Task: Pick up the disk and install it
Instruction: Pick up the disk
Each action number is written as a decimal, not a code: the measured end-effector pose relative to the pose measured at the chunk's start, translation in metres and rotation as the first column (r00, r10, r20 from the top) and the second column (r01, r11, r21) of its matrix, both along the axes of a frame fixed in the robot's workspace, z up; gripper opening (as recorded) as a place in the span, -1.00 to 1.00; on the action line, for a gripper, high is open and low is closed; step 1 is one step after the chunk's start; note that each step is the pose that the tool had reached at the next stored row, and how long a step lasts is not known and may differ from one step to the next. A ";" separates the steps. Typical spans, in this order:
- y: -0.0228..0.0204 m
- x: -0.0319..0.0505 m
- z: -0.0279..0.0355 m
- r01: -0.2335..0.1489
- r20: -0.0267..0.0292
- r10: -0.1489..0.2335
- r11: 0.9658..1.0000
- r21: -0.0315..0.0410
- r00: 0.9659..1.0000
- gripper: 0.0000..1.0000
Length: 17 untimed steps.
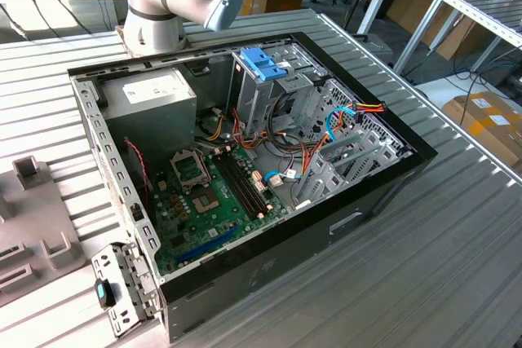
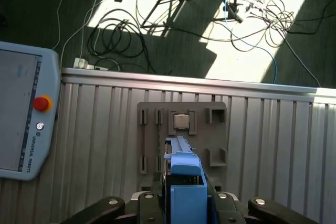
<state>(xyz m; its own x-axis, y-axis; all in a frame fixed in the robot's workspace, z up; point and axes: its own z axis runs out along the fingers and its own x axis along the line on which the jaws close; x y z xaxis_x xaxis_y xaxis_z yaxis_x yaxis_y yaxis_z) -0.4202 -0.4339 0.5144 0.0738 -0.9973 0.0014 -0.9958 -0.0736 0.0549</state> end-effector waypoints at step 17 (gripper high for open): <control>-0.0002 0.0225 -0.0002 0.000 0.000 0.000 1.000 0.000 1.000 -0.26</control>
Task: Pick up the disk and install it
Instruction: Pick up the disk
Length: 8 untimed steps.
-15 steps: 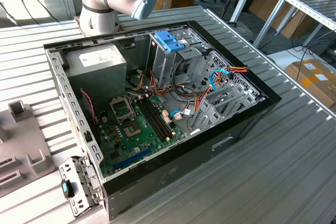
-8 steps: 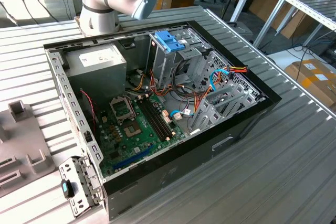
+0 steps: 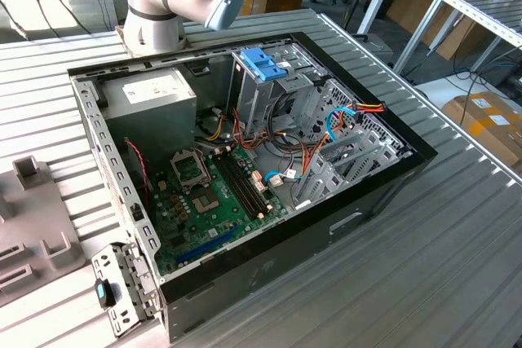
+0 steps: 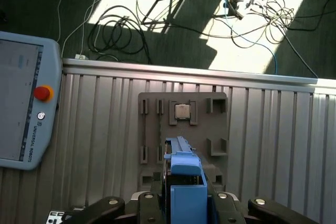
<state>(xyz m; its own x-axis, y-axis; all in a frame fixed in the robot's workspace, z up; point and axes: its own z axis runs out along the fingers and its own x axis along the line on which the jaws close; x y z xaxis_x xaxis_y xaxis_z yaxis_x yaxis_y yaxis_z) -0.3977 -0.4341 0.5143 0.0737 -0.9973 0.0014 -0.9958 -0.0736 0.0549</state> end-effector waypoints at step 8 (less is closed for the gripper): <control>-0.0001 0.0093 -0.0001 0.000 0.000 0.000 1.000 0.000 1.000 -0.26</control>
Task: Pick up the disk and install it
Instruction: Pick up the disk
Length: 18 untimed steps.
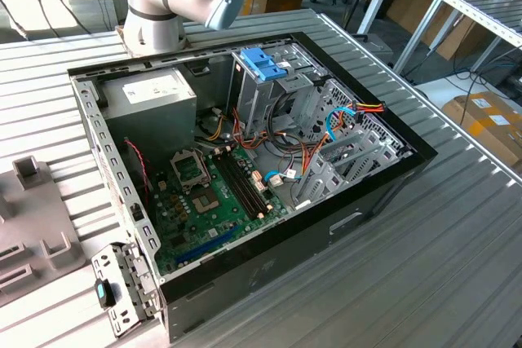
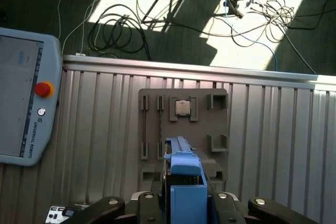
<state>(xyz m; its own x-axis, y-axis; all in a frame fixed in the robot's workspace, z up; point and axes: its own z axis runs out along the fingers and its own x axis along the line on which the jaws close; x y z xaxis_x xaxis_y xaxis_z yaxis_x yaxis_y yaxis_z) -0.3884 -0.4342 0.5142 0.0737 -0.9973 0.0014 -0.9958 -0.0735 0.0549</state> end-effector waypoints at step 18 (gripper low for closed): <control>-0.0001 0.0216 -0.0005 0.000 0.000 0.000 1.000 0.000 1.000 -0.26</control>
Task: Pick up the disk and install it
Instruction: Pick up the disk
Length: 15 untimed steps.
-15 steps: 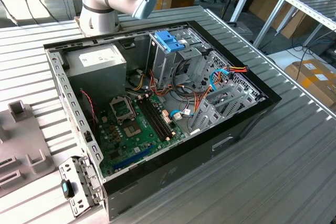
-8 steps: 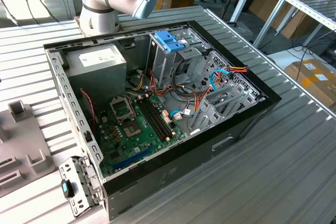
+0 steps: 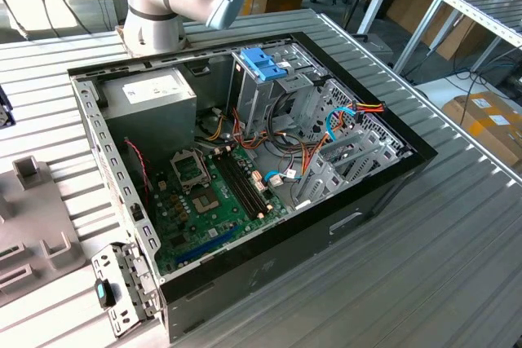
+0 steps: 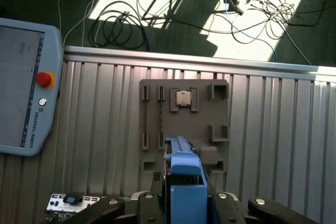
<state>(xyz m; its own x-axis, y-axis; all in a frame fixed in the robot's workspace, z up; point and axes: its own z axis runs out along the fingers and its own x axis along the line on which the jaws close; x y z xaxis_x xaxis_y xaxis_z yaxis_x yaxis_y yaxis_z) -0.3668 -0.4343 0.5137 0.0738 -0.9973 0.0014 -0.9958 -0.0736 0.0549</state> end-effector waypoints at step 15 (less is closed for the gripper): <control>-0.0002 0.0195 -0.0004 0.000 0.000 0.000 1.000 0.000 1.000 -0.26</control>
